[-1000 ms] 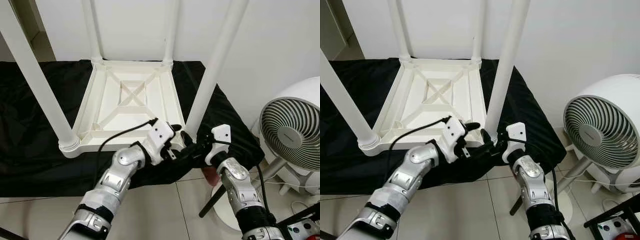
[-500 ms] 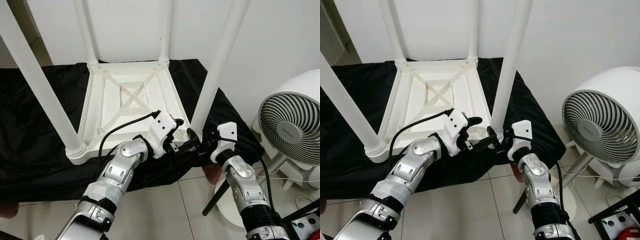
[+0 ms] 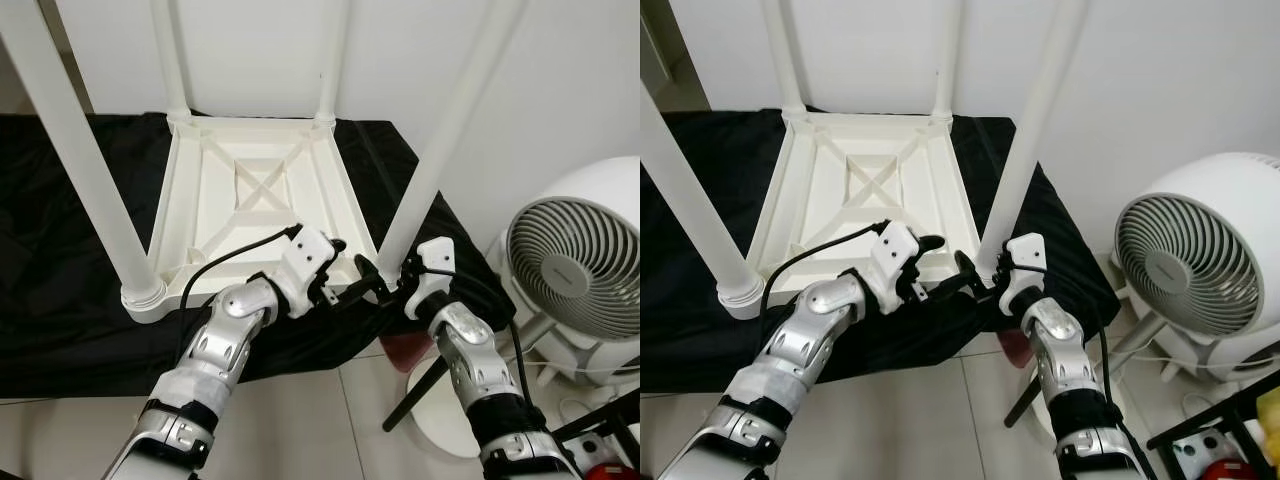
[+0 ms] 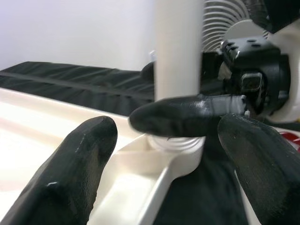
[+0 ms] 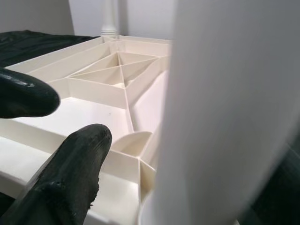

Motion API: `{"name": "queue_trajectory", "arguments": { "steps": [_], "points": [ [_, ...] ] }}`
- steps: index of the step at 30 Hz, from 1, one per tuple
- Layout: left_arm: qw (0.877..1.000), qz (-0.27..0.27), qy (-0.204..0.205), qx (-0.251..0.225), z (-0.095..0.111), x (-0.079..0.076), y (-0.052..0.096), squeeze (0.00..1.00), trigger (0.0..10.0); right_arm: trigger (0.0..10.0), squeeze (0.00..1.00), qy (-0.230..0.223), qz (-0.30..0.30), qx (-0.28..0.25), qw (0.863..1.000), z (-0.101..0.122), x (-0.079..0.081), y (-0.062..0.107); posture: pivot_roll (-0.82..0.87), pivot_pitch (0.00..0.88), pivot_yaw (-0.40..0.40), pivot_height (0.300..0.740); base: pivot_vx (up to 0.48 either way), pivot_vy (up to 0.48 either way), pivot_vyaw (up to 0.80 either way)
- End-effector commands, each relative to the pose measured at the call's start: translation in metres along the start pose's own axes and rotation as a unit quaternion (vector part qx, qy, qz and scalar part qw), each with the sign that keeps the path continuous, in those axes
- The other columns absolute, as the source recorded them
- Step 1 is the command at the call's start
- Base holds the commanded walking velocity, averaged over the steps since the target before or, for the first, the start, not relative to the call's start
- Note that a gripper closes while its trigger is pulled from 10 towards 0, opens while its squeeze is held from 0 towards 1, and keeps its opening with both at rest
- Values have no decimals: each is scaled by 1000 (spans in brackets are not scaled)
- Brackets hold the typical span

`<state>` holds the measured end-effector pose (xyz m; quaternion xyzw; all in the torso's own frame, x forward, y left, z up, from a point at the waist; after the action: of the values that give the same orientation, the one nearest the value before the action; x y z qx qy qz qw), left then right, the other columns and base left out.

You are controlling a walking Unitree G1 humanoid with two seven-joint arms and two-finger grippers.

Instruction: Building children table

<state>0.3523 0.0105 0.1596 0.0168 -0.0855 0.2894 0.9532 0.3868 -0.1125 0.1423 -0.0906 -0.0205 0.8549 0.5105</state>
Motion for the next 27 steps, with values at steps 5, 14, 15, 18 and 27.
{"name": "queue_trajectory", "arguments": {
  "steps": [5, 14, 15, 18, 27],
  "points": [
    [1000, 30, -6, -4, -3, -3, 6, 0, 10000, 10000, 0, 6, -6, 16, 1000, -7, -6, -4, -99, 0, -114, 740, 0, 0, 0],
    [1000, 20, -1, -9, -1, -4, 3, 0, 10000, 10000, 0, -7, -9, 22, 1000, -15, -1, -6, -108, 0, -78, 740, 0, 0, 0],
    [1000, 16, -1, -8, -1, -3, 0, 0, 10000, 10000, 0, -7, -9, 21, 1000, -15, 2, -6, -132, 0, -47, 740, 0, 0, 0],
    [1000, 11, 1, -5, 0, -1, -2, 0, 10000, 10000, 0, -3, -11, 19, 1000, -16, 3, -7, -147, 0, -28, 740, 0, 0, 0],
    [1000, 7, -9, 12, -5, -5, -6, 0, 10000, 10000, 0, -4, -20, 20, 1000, -22, 0, 0, -122, 0, -42, 740, 0, 0, 0]
  ]
}}
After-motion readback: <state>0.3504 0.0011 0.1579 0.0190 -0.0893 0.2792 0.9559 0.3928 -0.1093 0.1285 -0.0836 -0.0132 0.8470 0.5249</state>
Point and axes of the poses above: a point about 5 cm out from each wrist's last joint towards the gripper, its own y axis pointing back from the gripper into the wrist, its own z axis along the axis of the wrist's last joint, x = y × z, the point moved 6 cm from there along -y, pointing out of the wrist towards the gripper, and after that the axes turned 4 degrees about y, right-handed, at the moved point
